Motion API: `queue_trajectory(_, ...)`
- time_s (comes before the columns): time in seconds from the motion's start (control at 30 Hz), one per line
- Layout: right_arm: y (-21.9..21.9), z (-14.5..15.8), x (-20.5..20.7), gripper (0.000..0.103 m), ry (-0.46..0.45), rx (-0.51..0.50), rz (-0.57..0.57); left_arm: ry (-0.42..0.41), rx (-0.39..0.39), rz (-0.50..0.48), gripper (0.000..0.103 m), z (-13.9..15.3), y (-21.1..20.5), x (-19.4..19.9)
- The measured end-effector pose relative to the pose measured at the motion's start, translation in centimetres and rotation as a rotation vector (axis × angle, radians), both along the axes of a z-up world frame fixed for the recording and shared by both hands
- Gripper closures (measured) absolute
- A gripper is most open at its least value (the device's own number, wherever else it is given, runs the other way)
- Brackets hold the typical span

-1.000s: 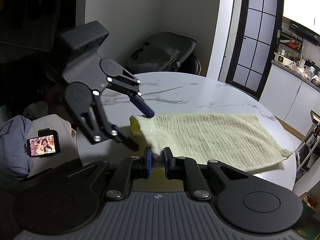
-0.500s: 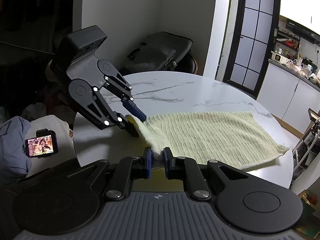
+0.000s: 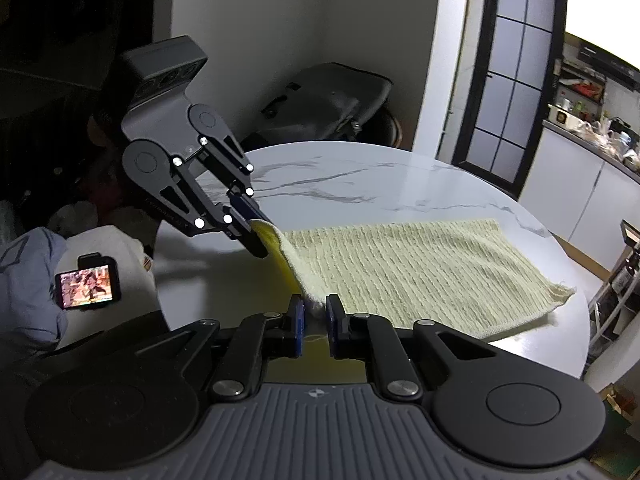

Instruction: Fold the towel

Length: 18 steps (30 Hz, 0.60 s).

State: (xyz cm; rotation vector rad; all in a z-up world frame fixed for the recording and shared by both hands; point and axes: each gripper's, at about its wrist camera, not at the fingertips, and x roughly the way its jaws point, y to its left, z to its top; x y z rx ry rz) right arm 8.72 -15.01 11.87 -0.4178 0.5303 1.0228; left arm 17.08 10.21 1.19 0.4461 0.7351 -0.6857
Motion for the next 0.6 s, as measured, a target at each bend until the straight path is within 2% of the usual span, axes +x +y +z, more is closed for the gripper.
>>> queue_trajectory(0.33,0.4,0.4,-1.8,0.090,-0.015,-0.020,0.032,0.019,0.014,-0.024,0.088,0.3,0.1,-2.1)
queue_trajectory(0.5,0.0,1.0,-2.7,0.091,-0.028,-0.017,0.027,-0.002,0.009,-0.037,0.090,1.5,-0.3,-2.8)
queue_trajectory(0.6,-0.4,1.8,-3.1,0.091,-0.037,0.001,0.006,-0.015,0.022,-0.011,0.091,2.3,-0.9,-2.7)
